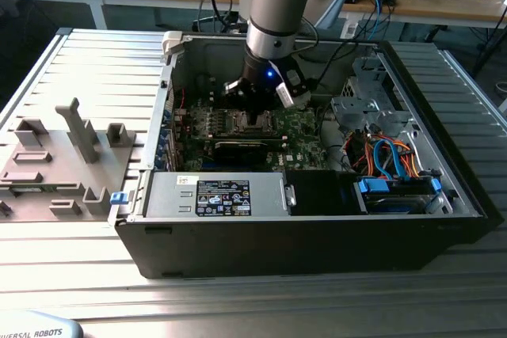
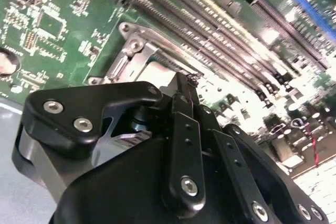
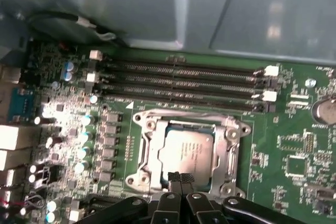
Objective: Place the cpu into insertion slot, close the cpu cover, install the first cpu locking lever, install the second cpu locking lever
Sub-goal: 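Install the second cpu locking lever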
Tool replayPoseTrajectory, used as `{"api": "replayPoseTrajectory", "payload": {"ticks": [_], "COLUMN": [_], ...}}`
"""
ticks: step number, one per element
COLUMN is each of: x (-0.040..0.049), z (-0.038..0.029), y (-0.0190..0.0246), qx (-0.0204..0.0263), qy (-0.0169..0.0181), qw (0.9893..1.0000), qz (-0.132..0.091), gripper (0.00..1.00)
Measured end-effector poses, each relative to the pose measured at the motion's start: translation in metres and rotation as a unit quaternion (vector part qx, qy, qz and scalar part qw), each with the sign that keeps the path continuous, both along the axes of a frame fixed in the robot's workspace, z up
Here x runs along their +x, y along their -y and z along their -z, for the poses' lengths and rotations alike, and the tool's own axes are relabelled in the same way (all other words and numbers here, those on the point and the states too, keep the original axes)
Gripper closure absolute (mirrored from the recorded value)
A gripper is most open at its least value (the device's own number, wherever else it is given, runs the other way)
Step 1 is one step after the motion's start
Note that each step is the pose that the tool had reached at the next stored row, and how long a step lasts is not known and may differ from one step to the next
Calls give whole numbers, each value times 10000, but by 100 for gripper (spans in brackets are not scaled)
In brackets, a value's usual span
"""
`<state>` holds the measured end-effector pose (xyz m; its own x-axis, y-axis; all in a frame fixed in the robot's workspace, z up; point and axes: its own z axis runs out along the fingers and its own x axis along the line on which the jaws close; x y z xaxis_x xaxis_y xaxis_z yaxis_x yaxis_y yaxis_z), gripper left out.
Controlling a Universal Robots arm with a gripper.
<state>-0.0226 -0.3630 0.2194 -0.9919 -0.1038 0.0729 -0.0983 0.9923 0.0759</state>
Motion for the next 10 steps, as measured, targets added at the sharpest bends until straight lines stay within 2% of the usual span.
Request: {"api": "replayPoseTrajectory", "payload": {"ticks": [2, 4, 8, 10], "x": [17, 19, 20, 19], "z": [-14, -66, -205, -214], "y": [-35, -59, -73, -73], "qx": [-2, -8, -12, -12], "qy": [-7, -7, -7, -6], "qw": [10000, 10000, 10000, 10000], "qz": [1, 0, -1, 0], "gripper": [89, 89, 89, 89]}}
